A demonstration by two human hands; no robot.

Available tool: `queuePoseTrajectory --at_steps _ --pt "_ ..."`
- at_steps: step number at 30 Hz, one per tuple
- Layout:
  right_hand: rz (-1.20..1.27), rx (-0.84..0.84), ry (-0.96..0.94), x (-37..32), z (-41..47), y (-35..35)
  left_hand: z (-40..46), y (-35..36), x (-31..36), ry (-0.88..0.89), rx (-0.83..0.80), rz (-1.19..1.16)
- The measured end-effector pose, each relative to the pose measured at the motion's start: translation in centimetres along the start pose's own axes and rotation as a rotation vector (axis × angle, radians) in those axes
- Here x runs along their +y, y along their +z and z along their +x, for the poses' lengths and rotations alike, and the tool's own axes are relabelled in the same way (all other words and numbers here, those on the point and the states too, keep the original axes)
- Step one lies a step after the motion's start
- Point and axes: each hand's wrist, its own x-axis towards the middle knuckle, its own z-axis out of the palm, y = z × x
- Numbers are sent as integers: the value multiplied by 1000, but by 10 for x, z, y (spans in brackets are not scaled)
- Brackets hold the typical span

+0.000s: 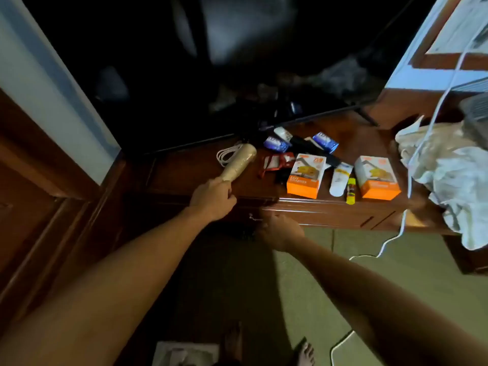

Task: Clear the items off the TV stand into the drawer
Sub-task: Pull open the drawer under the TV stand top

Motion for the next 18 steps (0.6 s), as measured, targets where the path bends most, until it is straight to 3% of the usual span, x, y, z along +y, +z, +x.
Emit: queuePoseTrajectory --at_steps 4,10,18 --pt "-56 -108 14 3 25 51 1 32 -38 -65 -17 136" --pt "-107 -93 51 6 67 83 16 60 -69 -12 -207 175" --pt "-61 -112 89 13 84 90 16 79 -68 4 -182 274"
